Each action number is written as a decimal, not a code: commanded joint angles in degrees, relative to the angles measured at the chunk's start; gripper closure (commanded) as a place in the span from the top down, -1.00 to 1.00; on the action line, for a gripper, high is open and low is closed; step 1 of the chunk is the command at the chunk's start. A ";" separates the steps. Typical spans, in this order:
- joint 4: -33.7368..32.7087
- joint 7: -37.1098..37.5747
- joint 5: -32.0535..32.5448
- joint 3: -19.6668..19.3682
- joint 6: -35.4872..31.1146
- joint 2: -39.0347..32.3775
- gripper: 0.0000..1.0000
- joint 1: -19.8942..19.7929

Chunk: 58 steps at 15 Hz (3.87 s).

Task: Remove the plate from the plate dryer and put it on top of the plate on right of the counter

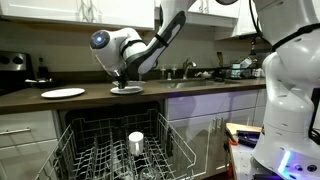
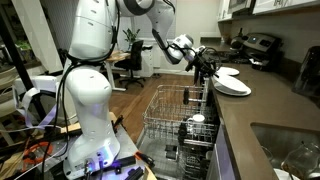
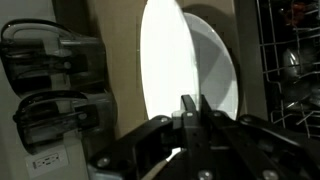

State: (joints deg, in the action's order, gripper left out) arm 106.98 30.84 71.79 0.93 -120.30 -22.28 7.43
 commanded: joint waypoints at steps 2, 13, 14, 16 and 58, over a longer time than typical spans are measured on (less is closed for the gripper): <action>-0.11 1.10 3.64 -0.45 -2.55 0.23 -0.96 -0.98; -0.80 1.24 4.80 -1.11 -4.96 -0.99 -0.95 -1.08; -0.84 1.18 5.05 -1.11 -4.89 -1.15 -0.95 -1.10; -0.96 1.14 5.39 -1.11 -4.76 -1.57 -0.95 -1.12; -0.53 0.16 2.80 0.83 -6.35 -1.80 -0.45 -1.41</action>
State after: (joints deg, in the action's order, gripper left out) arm 106.53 30.85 74.87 1.64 -125.90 -24.48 6.76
